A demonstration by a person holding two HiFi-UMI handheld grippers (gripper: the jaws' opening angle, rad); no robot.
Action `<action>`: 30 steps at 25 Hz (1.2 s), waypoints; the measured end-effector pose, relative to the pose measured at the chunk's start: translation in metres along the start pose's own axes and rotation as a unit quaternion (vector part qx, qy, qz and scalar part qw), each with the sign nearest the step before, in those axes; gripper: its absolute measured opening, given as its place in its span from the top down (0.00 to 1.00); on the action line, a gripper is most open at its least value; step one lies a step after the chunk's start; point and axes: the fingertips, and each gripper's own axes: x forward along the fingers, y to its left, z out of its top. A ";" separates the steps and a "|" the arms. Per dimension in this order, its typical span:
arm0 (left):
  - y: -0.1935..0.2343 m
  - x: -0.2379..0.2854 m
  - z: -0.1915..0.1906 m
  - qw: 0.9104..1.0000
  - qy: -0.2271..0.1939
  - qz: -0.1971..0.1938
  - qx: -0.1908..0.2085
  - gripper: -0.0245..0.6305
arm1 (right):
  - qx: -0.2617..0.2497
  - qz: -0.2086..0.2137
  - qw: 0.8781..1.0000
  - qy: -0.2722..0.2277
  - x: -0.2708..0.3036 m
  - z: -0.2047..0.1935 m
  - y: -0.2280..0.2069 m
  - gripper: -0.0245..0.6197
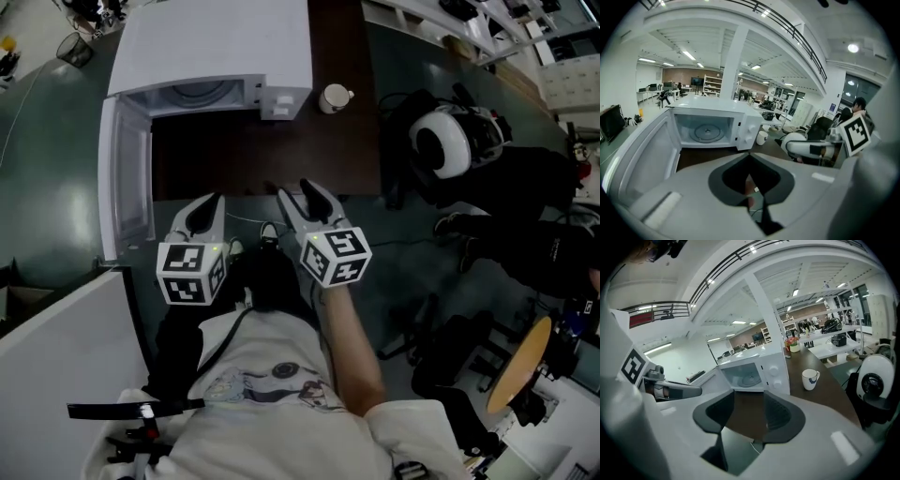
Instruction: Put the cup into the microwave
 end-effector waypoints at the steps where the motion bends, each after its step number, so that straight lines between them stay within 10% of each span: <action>1: 0.002 0.009 0.001 1.000 0.002 0.005 0.000 0.96 | -0.006 0.002 1.000 0.002 0.008 0.007 -0.009 0.65; 30: 0.021 0.125 -0.060 0.989 0.126 0.035 -0.065 0.96 | -0.001 -0.046 0.995 0.087 0.114 -0.014 -0.186 0.66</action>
